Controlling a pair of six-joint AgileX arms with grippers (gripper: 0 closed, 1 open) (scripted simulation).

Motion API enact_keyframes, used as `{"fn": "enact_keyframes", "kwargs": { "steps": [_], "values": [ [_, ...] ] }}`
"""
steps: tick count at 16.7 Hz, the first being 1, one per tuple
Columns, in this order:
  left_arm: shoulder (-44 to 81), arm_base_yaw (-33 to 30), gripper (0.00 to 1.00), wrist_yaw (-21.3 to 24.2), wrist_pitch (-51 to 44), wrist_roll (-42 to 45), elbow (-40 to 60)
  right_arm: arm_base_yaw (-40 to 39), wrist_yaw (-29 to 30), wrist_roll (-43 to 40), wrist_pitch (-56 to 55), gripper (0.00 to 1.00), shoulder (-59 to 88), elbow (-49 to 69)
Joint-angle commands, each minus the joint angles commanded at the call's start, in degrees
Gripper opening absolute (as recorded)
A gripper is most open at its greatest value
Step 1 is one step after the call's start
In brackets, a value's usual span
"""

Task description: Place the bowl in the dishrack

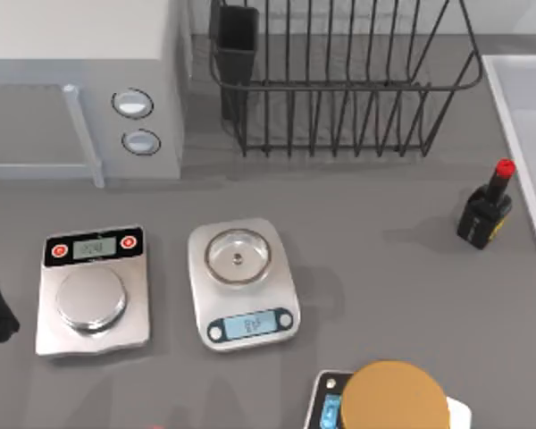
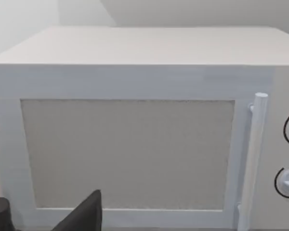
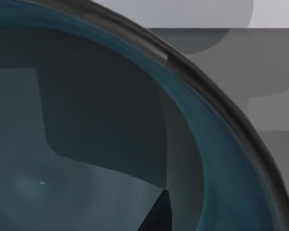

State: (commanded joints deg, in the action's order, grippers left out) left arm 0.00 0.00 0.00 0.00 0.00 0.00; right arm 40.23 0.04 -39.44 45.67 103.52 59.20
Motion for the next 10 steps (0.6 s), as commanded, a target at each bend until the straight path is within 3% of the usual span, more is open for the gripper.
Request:
{"fn": "enact_keyframes", "kwargs": {
  "steps": [5, 10],
  "values": [
    [0.0, 0.0, 1.00, 0.0, 0.0, 0.0, 0.0, 0.0, 0.0, 0.0, 0.0, 0.02, 0.0, 0.0],
    [0.0, 0.0, 1.00, 0.0, 0.0, 0.0, 0.0, 0.0, 0.0, 0.0, 0.0, 0.00, 0.0, 0.0]
  ]
}}
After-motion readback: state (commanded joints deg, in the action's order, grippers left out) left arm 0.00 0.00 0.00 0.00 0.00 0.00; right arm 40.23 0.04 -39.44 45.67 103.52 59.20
